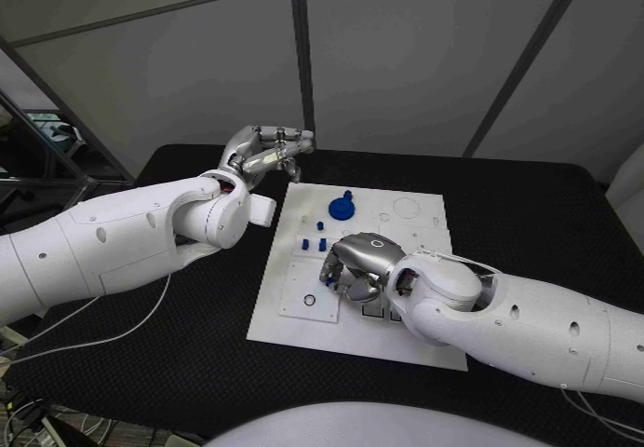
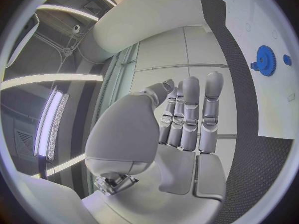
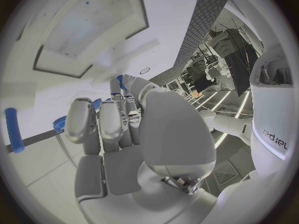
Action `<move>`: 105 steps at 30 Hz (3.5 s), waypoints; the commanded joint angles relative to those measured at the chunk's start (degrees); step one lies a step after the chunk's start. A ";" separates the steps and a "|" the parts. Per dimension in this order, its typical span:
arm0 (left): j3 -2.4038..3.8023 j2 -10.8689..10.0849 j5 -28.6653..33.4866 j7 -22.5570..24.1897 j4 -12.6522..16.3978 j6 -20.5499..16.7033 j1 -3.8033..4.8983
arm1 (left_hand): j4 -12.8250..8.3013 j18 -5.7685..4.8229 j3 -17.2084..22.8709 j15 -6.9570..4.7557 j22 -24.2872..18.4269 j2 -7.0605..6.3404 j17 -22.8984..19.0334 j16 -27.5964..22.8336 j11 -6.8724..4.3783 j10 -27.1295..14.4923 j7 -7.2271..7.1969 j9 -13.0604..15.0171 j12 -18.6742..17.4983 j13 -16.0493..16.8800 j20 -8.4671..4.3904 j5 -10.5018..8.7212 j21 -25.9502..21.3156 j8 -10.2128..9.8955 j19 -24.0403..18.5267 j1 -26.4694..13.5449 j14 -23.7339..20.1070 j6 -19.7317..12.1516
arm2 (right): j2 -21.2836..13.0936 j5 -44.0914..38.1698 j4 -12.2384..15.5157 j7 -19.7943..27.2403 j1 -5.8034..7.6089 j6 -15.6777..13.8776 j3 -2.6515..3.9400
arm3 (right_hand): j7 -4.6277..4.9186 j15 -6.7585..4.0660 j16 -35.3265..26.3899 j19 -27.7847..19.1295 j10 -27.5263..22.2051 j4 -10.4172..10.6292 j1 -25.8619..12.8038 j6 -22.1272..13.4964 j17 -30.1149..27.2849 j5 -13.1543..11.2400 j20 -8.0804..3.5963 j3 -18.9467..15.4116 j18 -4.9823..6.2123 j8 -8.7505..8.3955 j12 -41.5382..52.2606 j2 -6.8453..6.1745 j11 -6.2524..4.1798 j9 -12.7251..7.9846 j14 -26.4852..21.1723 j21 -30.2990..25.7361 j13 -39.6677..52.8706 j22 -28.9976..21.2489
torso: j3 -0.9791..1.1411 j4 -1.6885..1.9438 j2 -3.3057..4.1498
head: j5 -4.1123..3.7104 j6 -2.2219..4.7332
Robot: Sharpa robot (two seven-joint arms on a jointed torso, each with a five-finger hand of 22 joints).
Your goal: Assemble the parts on the task board
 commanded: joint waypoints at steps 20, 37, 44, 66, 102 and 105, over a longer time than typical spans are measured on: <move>0.04 -0.05 0.13 0.18 -0.18 0.82 0.08 | -0.07 2.58 -0.42 -0.08 -0.22 0.12 -0.10 -0.31 0.04 -0.59 0.03 -0.09 0.38 0.06 0.15 -0.12 -0.32 -0.21 -0.53 -0.34 -0.41 -0.35 | -1.78 -0.53 2.10 -1.56 -0.05 -7.81 -0.30 | 1.52 2.47 -3.41 -6.06 -13.95 0.92 -2.45 -7.56 -7.26 0.11 2.53 -2.11 1.02 -1.18 -0.74 -2.40 3.01 -1.10 -0.96 -5.01 -1.13 -7.16 | 0.07 -0.05 -0.07 | -0.10 0.26; 0.02 -0.14 0.14 0.06 -0.60 1.04 -0.06 | -0.07 2.58 -0.42 -0.08 -0.22 0.12 -0.10 -0.31 0.04 -0.59 0.03 -0.09 0.38 0.06 0.15 -0.12 -0.32 -0.21 -0.53 -0.34 -0.41 -0.35 | -11.59 2.62 9.77 -2.07 0.44 -7.82 2.00 | 1.17 2.24 -3.41 -6.11 -13.91 1.39 -2.35 -7.73 -8.16 0.58 2.43 -3.24 1.08 -0.81 1.70 -2.38 2.69 -0.87 -1.11 -5.38 -0.84 -7.44 | 0.01 -0.16 -0.13 | -1.49 1.25; -0.01 -0.01 0.14 0.01 -0.83 1.22 -0.24 | -0.08 2.57 -0.45 -0.07 -0.21 0.13 -0.14 -0.31 0.05 -0.69 0.03 -0.10 0.42 0.05 0.17 -0.11 -0.31 -0.21 -0.51 -0.35 -0.44 -0.38 | -15.25 5.47 8.25 -2.34 2.09 -2.05 3.28 | 1.21 2.44 -4.65 -7.76 -15.92 1.86 -2.43 -9.00 -10.52 0.08 2.51 -5.14 1.51 -1.11 2.47 -3.17 2.87 -1.01 -2.02 -7.06 -1.05 -9.50 | 0.00 -0.27 -0.22 | -2.16 1.82; -0.03 0.10 0.14 -0.18 -0.97 1.49 -0.51 | -0.09 2.58 -0.47 -0.06 -0.26 0.15 -0.17 -0.31 0.05 -0.75 0.03 -0.10 0.45 0.05 0.18 -0.11 -0.39 -0.19 -0.53 -0.34 -0.45 -0.36 | -14.52 0.62 4.70 -5.17 2.49 3.01 3.51 | 0.88 2.36 -4.30 -7.55 -17.00 2.32 0.03 -8.67 -11.56 -0.77 2.56 -6.38 1.50 -0.63 5.25 -1.26 2.83 -0.77 -2.14 -7.32 -0.95 -9.52 | 0.01 -0.15 -0.11 | -2.50 2.03; -0.04 -0.04 0.14 -0.51 -0.95 1.76 -0.57 | -0.04 2.66 -0.60 -0.01 -0.60 0.16 -0.27 -0.32 0.11 -1.03 0.07 -0.12 0.54 0.03 0.22 -0.12 -0.89 -0.20 -0.72 -0.46 -0.53 -0.44 | -14.27 -3.22 4.81 -7.90 2.48 -0.06 3.52 | 0.41 0.27 -0.59 -1.35 -5.64 1.37 3.02 -3.55 -8.10 -2.98 0.66 0.91 -0.16 0.21 10.76 0.35 0.32 -0.29 0.18 -1.54 -0.17 -2.03 | 0.06 -0.22 -0.17 | -2.75 1.77; -0.04 -0.04 0.14 -0.52 -0.94 1.79 -0.59 | -0.04 2.66 -0.60 -0.01 -0.60 0.16 -0.27 -0.32 0.11 -1.03 0.07 -0.12 0.54 0.03 0.22 -0.12 -0.89 -0.20 -0.72 -0.46 -0.53 -0.44 | -14.38 -3.39 5.27 -7.76 2.47 -0.68 3.52 | 0.39 0.15 -0.44 -1.02 -4.86 1.19 3.08 -3.21 -7.98 -2.89 0.52 1.17 -0.27 0.26 10.93 0.38 0.21 -0.26 0.24 -1.20 0.05 -1.58 | 0.05 -0.20 -0.15 | -2.78 1.81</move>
